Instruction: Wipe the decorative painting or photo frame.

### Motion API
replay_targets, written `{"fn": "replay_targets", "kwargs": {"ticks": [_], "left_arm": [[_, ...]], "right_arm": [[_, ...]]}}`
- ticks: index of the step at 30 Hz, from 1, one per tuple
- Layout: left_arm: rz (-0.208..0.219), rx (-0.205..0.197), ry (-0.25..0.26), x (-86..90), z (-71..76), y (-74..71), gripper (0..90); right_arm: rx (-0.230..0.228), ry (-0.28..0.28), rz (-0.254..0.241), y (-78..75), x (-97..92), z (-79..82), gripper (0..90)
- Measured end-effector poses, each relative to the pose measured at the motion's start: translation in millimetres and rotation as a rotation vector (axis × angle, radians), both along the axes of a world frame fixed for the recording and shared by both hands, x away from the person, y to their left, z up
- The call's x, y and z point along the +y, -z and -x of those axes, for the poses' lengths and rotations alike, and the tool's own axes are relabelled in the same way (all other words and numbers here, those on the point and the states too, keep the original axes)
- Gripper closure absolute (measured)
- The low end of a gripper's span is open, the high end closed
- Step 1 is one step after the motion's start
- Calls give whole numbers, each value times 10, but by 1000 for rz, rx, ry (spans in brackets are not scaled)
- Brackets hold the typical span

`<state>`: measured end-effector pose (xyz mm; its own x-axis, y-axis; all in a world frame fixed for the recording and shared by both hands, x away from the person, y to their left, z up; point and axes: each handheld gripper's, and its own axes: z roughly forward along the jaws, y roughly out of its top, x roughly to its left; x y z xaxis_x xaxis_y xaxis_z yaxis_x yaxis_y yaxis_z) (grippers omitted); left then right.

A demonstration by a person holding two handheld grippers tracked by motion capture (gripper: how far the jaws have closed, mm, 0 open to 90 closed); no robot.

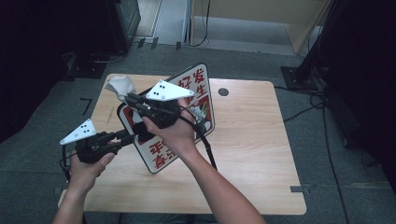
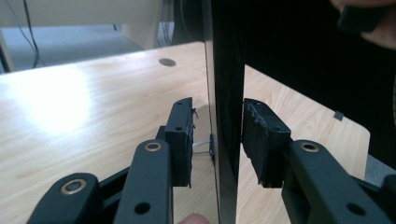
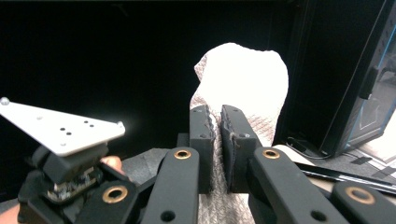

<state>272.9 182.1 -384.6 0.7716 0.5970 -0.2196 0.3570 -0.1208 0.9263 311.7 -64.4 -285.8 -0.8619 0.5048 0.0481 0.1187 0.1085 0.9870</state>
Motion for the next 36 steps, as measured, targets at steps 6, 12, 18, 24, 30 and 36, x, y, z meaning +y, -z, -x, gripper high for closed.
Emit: {"fn": "replay_targets", "kwargs": {"ticks": [6,12,18,24,30,36], "left_arm": [[7,-24,-6,38,45,-77,645],[22,-42,-8,69,83,-122,642],[34,-64,-10,85,124,-189,624],[53,-85,-18,95,165,-254,613],[29,-66,-19,45,143,-225,617],[7,-35,-37,-1,85,-136,642]], "right_arm": [[0,-33,7,0,51,55,840],[-1,-40,5,15,43,98,840],[7,-43,2,91,-32,148,840],[8,-62,13,225,-106,223,839],[6,-64,6,276,-150,249,839],[-30,-52,2,102,-95,265,839]]}}
